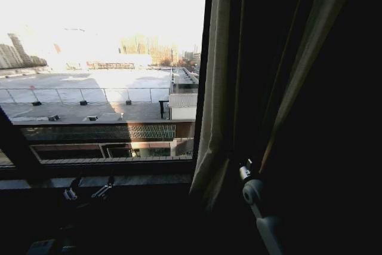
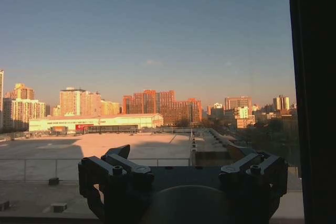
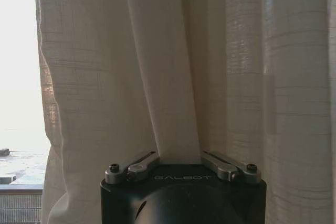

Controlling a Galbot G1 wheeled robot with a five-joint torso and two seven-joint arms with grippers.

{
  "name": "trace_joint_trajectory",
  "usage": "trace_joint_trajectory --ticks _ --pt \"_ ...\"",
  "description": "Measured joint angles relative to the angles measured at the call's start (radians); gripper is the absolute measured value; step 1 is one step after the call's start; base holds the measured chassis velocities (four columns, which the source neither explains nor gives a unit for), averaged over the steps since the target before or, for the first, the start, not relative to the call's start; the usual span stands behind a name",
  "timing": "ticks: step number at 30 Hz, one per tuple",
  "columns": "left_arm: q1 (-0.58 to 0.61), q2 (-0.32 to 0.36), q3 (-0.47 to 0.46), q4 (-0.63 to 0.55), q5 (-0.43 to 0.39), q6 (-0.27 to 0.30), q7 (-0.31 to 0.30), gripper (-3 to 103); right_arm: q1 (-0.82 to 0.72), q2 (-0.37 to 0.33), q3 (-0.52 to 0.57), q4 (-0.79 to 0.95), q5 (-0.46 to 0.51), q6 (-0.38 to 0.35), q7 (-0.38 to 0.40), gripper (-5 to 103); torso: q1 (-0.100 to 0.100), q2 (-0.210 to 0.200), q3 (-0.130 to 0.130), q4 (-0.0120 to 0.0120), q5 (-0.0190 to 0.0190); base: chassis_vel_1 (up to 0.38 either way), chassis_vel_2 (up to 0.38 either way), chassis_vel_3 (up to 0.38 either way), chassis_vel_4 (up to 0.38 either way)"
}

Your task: Open the curtains by pulling them apart, changing their state from closed to fully open.

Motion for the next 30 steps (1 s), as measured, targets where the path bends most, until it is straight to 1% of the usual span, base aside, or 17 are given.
trace_joint_trajectory --ticks 6,7,11,14,16,20,23,25,28,30 --pt "0.002 -0.003 0.0 0.0 0.0 -0.004 0.001 100 -0.005 -0.002 -0.001 0.004 -0.003 0.014 0.002 0 0.0 0.0 0.0 -0.0001 0.0 -0.337 -0.337 0.343 0.346" --pt "0.003 -0.003 0.0 0.0 -0.001 -0.006 0.001 100 -0.008 -0.003 -0.001 0.006 -0.003 0.016 0.002 0 0.0 0.0 0.0 -0.0003 0.0006 -0.164 -0.237 0.157 0.156" --pt "0.005 -0.006 0.0 0.0 -0.001 -0.01 0.001 100 -0.016 -0.006 -0.001 0.01 -0.003 0.017 -0.002 0 0.0 0.0 0.0 -0.0005 0.0009 -0.081 -0.139 0.119 0.074" --pt "0.007 -0.007 -0.001 0.0 -0.001 -0.016 0.001 100 -0.016 -0.006 0.002 0.005 -0.003 0.018 -0.002 0 0.0 0.0 0.0 -0.0003 0.0001 0.0 0.0 0.0 0.0" --pt "0.009 -0.008 -0.002 0.0 -0.001 -0.02 0.001 100 -0.017 -0.006 0.007 0.0 -0.003 0.018 -0.002 0 0.0 0.0 0.0 0.0002 -0.0013 0.018 0.009 -0.03 -0.033" --pt "0.012 -0.012 -0.003 0.0 0.001 -0.027 0.0 100 -0.019 -0.01 0.012 -0.001 0.001 0.019 -0.002 0 0.0 0.0 0.0 0.0001 -0.0003 0.049 0.044 -0.053 -0.077" --pt "0.013 -0.016 -0.002 0.0 0.003 -0.029 0.0 100 -0.019 -0.012 0.013 0.001 0.002 0.019 -0.002 0 0.0 0.0 0.0 0.0 -0.0004 0.0 0.0 0.0 0.0" --pt "0.012 -0.018 -0.001 0.0 0.005 -0.032 0.0 100 -0.019 -0.013 0.014 0.001 0.004 0.019 -0.001 0 0.0 0.0 0.0 -0.0001 0.0006 0.0 0.0 0.0 0.0" --pt "0.012 -0.019 -0.001 0.0 0.007 -0.033 0.0 100 -0.017 -0.014 0.02 -0.002 0.006 0.019 0.003 0 0.0 0.0 0.0 -0.0003 0.0006 0.0 0.0 0.0 0.0" --pt "0.013 -0.02 -0.002 0.0 0.008 -0.037 0.001 100 -0.01 -0.016 0.033 -0.013 0.015 0.014 0.026 0 0.0 0.0 0.0 -0.0002 0.0003 0.0 0.0 0.0 0.0"
